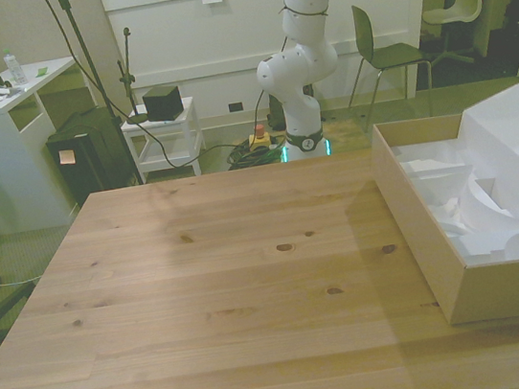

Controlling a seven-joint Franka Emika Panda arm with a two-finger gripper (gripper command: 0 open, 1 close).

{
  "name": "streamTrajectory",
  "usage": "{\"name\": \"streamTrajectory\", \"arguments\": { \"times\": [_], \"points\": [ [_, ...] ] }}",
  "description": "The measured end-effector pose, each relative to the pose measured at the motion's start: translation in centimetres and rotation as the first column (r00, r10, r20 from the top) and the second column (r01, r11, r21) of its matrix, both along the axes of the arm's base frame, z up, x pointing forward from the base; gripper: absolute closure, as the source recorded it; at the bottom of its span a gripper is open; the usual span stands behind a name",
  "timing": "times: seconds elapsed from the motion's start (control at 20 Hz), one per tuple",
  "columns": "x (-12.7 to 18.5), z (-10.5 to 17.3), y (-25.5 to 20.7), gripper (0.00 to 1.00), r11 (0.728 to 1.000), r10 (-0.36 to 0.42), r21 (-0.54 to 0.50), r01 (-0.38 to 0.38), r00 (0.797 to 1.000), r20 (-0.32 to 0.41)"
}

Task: Close the box

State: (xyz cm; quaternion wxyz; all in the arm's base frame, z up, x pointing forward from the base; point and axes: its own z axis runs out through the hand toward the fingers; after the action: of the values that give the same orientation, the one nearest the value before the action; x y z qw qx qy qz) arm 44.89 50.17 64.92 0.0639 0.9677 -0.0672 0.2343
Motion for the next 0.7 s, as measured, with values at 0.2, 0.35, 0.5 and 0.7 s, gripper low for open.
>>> {"name": "streamTrajectory", "arguments": {
  "times": [0.2, 0.35, 0.5, 0.7],
  "points": [
    [1.9, -1.8, 1.0, 0.0, 1.0, -0.019, -0.005, 0.019, 0.999, -0.03],
    [3.2, -3.6, 0.9, 0.0, 0.999, -0.027, -0.037, 0.026, 0.999, -0.043],
    [4.1, -6.0, 1.2, 0.0, 0.998, -0.029, -0.06, 0.025, 0.997, -0.066],
    [6.3, -9.6, 0.9, 0.0, 0.995, -0.052, -0.09, 0.044, 0.994, -0.093]
  ]
}}
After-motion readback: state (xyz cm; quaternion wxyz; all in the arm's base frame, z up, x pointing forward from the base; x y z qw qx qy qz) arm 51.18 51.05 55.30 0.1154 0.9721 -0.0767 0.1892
